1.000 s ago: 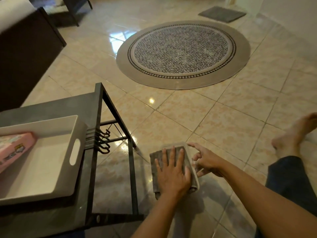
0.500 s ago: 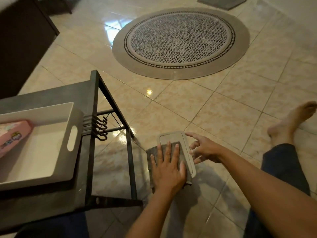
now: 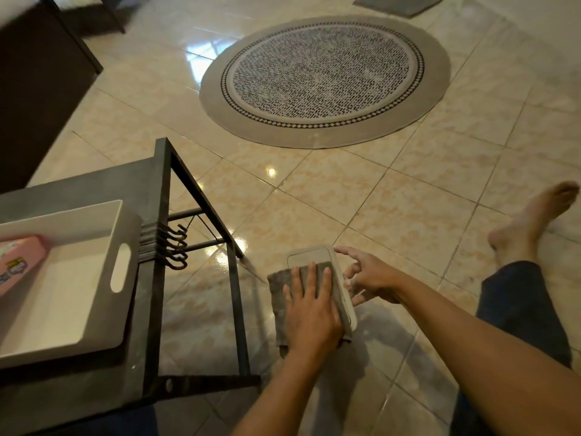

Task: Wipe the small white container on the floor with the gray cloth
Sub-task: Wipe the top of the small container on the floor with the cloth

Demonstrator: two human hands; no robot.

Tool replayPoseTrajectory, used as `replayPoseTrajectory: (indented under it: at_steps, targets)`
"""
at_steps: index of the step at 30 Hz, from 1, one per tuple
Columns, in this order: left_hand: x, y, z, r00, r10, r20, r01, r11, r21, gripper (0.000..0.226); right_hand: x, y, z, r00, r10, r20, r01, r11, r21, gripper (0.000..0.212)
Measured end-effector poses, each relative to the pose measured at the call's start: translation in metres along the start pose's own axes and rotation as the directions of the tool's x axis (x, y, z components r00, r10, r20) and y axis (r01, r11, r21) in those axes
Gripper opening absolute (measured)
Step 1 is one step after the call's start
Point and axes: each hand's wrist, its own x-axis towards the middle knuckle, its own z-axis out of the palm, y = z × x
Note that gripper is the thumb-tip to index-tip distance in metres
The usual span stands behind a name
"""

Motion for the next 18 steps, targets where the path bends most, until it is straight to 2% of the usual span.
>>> replayPoseTrajectory:
  at_steps: [2,4,10,12,15,18]
  targets:
    - [0.000,-0.005,-0.003,0.997,0.054,-0.053,-0.059,0.993,-0.102,0.061,0.001,0.002,0.000,1.000,-0.001,0.007,0.001,1.000,0.004,0.086]
    - [-0.001,-0.021,-0.003,0.987,0.048,-0.152,-0.071,0.986,-0.150,0.055,0.001,0.003,0.000,1.000,-0.004,0.008,0.004,1.000,0.008,0.084]
    - [0.007,-0.007,0.009,0.982,0.152,-0.108,-0.146,0.988,0.058,0.064,-0.001,0.000,0.001,1.000,-0.002,0.016,0.002,1.000,0.005,0.089]
    - [0.025,-0.006,0.002,0.987,0.121,-0.102,-0.113,0.990,0.084,0.063,-0.001,0.000,0.002,1.000,-0.005,0.010,0.005,1.000,-0.008,0.089]
    - [0.023,-0.012,0.006,0.992,-0.023,-0.127,0.029,0.998,0.049,0.063,-0.002,0.000,0.003,1.000,-0.012,-0.017,0.012,0.999,-0.031,0.085]
    - [0.010,0.000,0.013,0.994,0.007,-0.106,-0.004,1.000,0.030,0.062,-0.001,-0.002,0.002,1.000,-0.003,0.002,0.003,1.000,-0.025,0.088]
